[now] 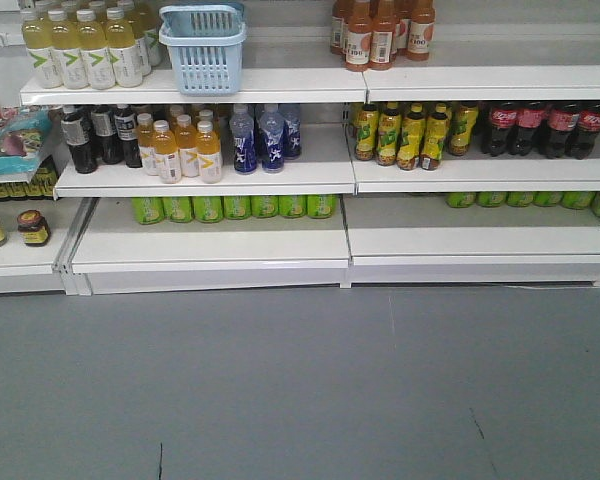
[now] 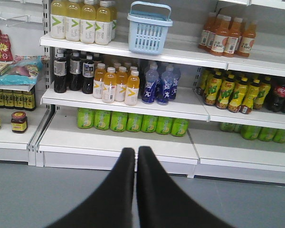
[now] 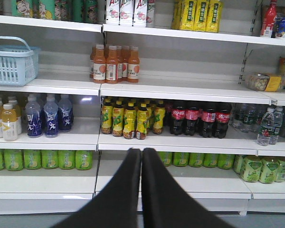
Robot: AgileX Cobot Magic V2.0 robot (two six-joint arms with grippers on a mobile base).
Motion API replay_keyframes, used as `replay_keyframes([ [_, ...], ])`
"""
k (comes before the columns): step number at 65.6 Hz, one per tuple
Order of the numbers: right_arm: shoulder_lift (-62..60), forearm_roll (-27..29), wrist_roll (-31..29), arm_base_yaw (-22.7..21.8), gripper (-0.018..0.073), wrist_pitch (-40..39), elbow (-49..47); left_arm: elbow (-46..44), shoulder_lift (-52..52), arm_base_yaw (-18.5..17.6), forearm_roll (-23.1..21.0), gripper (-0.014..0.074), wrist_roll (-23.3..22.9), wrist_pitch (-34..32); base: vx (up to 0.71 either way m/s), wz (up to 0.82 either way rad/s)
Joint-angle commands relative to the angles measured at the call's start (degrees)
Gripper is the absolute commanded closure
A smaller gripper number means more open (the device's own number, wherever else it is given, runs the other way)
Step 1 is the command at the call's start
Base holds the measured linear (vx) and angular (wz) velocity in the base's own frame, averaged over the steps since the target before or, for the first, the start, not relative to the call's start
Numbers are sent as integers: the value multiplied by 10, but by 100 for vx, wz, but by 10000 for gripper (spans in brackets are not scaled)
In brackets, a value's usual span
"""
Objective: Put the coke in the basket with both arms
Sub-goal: 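Drive the base toward the shelf holding the light-blue basket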
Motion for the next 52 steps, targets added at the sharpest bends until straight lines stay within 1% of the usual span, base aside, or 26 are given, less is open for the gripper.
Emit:
replay_keyframes([
  [1, -8, -6, -5, 0, 561, -39, 4, -19, -6, 1, 0, 602, -1, -41, 0, 0],
  [52, -8, -6, -5, 0, 561, -39, 4, -19, -6, 1, 0, 602, -1, -41, 0, 0],
])
